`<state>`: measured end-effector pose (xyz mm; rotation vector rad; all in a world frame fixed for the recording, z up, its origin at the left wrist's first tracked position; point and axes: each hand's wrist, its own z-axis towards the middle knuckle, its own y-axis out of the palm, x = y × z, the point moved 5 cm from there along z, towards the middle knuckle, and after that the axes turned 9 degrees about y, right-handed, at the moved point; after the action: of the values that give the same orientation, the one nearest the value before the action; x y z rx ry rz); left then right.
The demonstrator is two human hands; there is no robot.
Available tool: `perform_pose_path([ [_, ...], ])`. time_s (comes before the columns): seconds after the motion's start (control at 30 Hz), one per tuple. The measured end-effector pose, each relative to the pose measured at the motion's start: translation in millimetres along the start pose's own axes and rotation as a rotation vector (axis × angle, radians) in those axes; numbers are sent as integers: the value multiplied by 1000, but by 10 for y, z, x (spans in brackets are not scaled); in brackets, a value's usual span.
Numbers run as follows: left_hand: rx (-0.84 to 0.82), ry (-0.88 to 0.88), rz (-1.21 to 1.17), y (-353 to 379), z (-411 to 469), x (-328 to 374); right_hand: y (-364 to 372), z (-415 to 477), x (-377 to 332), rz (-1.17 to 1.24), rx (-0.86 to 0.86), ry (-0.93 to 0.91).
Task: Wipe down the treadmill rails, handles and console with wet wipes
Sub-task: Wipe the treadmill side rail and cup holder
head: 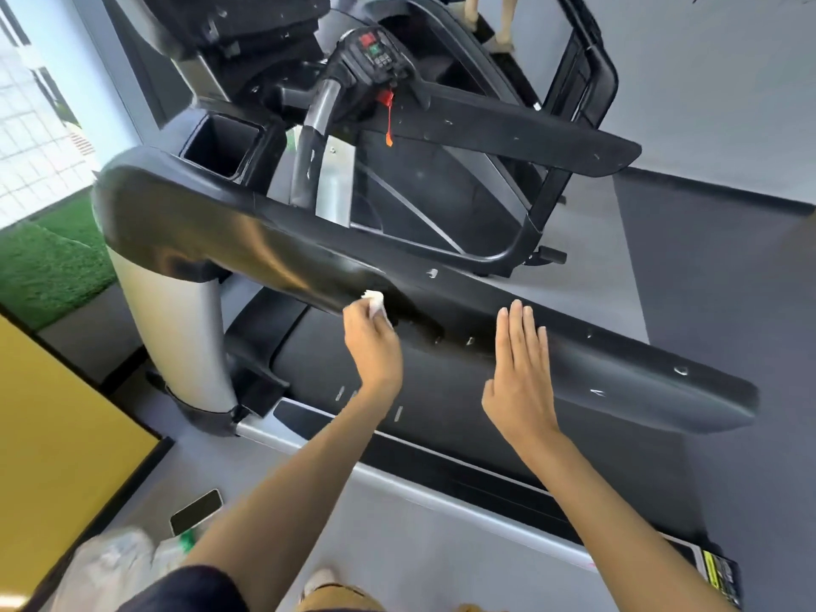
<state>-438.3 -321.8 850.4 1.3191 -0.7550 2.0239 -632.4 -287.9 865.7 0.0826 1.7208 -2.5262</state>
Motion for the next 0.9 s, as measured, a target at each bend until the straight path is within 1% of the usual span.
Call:
perform_pose_path([
  [0.03, -25, 24, 1, 106, -103, 74, -7, -1, 18, -3, -2, -19],
  [0.07, -75, 93, 17, 213, -239, 142, -13, 0, 35, -3, -1, -39],
  [0.13, -227, 275, 63, 398, -536, 216, -12, 10, 67, -8, 4, -77],
  [0.17, -306, 334, 75, 457, -644, 201, -11, 10, 78, -12, 5, -87],
  [0.23, -409, 385, 109, 468, -724, 87, -14, 6, 88, -19, 8, -97],
  [0.27, -410, 374, 128, 410, -707, 19, -16, 1, 87, -21, 8, -100],
  [0.3, -366, 329, 143, 311, -656, -42, -17, -6, 88, -20, 10, -106],
  [0.43, 9, -24, 74, -93, -204, -155, -20, -6, 93, -20, 21, -113],
  [0.5, 77, -80, 40, -38, -72, -101, -14, -7, 105, -31, 23, -121],
  [0.57, 80, -47, 67, 113, -145, 35, -11, -7, 115, -41, 25, -133],
  [0.6, 47, -6, 99, 209, -268, 111, -12, -7, 118, -48, 22, -139],
  [0.63, -27, 49, 133, 323, -429, 155, -12, -2, 120, -54, 19, -144],
  [0.7, -232, 178, 168, 554, -772, 136, -18, 6, 126, -67, 18, -153],
  [0.77, -372, 276, 170, 663, -1008, 67, -28, 10, 134, -65, 22, -161],
  [0.83, -381, 295, 191, 577, -1012, 44, -30, 9, 147, -57, 29, -175],
  [0.87, -341, 248, 190, 479, -941, 22, -28, 8, 155, -53, 30, -180],
  [0.9, -257, 163, 167, 336, -827, 11, -23, 7, 159, -51, 28, -182],
])
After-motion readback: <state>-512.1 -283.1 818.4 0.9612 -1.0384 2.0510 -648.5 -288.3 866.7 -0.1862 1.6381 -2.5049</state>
